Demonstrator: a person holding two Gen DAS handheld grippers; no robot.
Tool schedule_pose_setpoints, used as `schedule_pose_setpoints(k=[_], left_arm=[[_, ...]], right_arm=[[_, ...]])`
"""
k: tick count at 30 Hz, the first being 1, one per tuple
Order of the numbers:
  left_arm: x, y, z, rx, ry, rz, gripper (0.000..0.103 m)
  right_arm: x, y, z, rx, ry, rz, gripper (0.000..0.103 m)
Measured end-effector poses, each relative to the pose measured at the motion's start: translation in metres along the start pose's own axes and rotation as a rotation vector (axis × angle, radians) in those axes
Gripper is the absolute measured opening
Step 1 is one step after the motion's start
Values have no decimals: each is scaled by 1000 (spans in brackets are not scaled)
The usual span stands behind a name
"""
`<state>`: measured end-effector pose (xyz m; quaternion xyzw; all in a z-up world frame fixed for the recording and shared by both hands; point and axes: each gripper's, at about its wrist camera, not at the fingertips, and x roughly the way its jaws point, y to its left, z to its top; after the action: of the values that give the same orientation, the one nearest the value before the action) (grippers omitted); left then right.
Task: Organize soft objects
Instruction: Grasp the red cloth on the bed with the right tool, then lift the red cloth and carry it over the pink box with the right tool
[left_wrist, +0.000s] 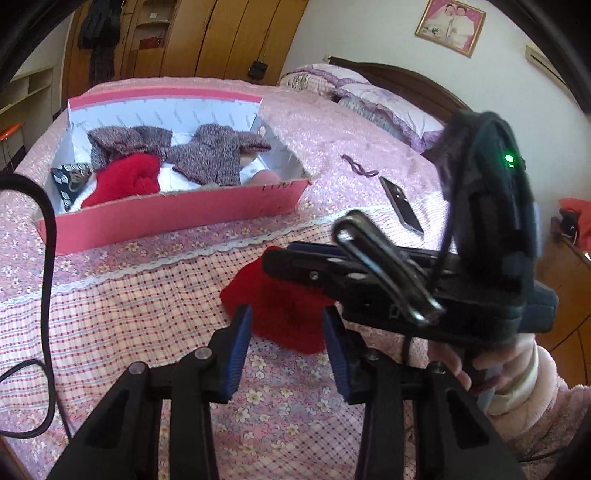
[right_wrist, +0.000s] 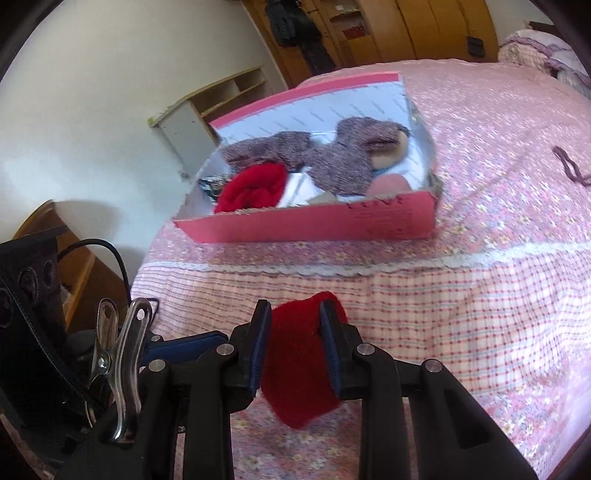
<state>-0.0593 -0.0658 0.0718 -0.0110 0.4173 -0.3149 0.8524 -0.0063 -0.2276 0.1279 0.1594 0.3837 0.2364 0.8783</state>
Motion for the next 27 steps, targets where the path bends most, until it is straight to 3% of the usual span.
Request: schedule_pose_setpoints(k=[6,12,17,21,27], left_arm=[[-10,0,0,26,-15,58,41],[10,18,10,-3,24,83,42],[25,26,15,-22,45,62,45],[32,29,16,-38,55,36,48],[43,30,15,-57,85,9,49]], right_arm=[[-7,6,0,-48,-8,-42,29],[-26,-22,-12,77,6,-98,29],[-36,-42,-27,226,29,-35,30],[-29,-51,-38,331,74,54,36],[-12,-55,-41,361,86,48,36]])
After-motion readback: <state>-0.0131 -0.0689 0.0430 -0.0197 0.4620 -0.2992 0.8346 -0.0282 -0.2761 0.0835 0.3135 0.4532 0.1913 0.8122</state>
